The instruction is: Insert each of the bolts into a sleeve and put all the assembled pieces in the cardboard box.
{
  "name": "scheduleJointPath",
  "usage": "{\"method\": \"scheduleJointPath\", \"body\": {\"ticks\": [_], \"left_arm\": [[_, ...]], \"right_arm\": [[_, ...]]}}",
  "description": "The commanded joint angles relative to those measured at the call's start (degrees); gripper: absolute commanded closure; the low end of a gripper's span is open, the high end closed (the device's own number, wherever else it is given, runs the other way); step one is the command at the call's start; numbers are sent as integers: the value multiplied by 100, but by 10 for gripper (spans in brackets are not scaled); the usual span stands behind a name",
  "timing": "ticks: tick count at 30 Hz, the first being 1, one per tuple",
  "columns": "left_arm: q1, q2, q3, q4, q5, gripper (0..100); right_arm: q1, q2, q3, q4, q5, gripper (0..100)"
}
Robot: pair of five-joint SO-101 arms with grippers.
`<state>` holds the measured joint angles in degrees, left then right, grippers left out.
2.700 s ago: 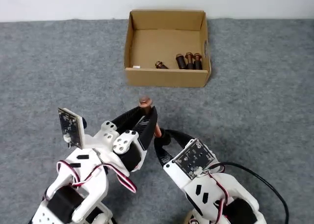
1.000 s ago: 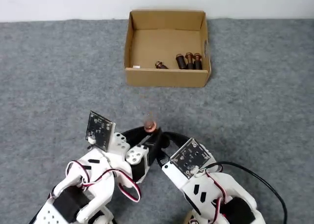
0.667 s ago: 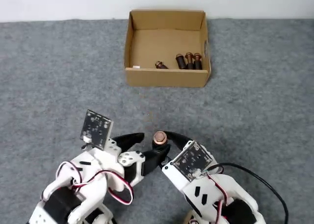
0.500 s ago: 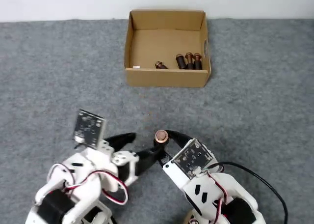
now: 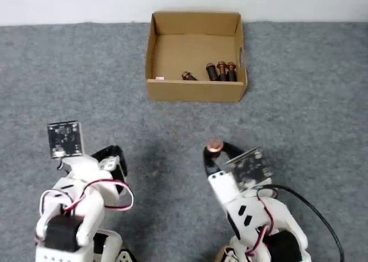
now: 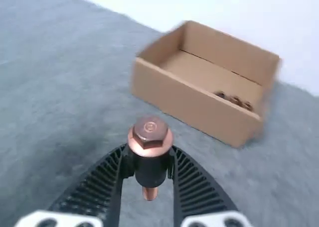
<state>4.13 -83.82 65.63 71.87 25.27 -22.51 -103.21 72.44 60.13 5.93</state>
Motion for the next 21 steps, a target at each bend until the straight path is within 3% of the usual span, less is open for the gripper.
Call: {"method": "scheduleJointPath", "body": {"ticks": [1,6,12,21], "left_arm": [[-492,26,813,-826,-431,996],[-923,26,2035,-2092,-1222,996],[-870,26,3055,-3007,-1785,995],[-879,26,3125,-3042,-1785,995]], "right_arm": [[567,-48,-26,57,-360,991],[857,-40,-70,259,-695,991],[840,391,-308,259,-686,991],[866,3626,-2127,-787,-712,991]]}}
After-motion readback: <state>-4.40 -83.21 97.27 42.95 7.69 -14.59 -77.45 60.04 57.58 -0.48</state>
